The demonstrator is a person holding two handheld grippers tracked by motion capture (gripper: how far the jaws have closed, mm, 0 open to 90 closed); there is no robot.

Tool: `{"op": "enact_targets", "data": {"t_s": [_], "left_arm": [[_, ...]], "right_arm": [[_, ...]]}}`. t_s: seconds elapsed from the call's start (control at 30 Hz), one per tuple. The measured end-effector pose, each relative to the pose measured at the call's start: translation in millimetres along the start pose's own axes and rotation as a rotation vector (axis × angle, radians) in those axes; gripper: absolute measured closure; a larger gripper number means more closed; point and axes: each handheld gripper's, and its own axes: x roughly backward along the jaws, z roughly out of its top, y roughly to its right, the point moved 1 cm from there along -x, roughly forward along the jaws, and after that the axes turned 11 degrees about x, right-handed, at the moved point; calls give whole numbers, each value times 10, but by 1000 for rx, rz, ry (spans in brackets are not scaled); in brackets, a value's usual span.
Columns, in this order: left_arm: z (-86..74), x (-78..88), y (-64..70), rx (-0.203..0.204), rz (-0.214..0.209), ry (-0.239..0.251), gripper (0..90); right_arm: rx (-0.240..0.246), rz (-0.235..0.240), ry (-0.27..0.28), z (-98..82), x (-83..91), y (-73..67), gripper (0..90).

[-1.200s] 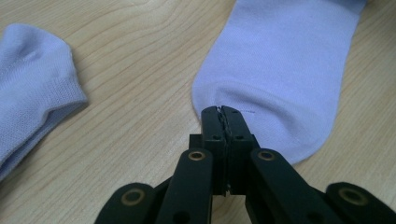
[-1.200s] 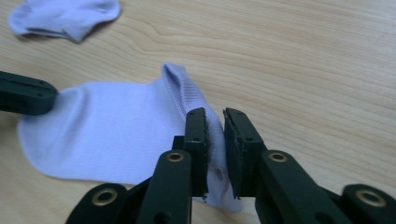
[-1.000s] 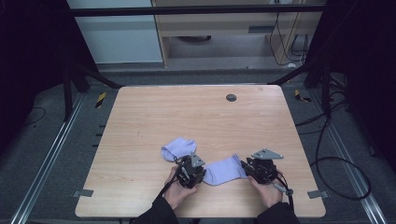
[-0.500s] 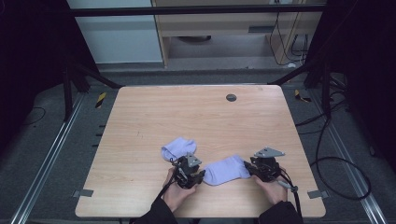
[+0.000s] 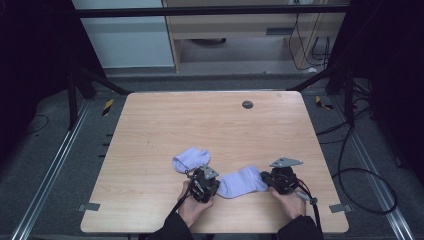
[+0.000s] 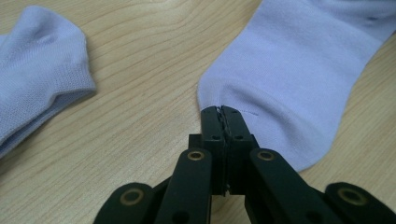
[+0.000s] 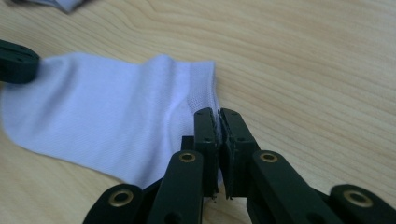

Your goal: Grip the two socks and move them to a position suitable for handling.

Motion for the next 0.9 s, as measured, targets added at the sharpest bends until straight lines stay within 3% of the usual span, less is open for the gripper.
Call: {"op": "enact_targets", "data": {"t_s": [0.17, 0.4, 0.63, 0.9], "left_arm": [[22, 160, -76, -33, 0, 11, 890], [29, 500, -283, -64, 14, 16, 890], [-87, 631, -481, -56, 25, -2, 890], [-235, 698, -640, -50, 35, -26, 889]], "right_arm": [[4, 21, 43, 45, 137, -105, 861], [26, 87, 100, 154, 214, -411, 859], [20, 143, 91, 178, 138, -622, 859], [10, 180, 70, 178, 16, -731, 859]]}}
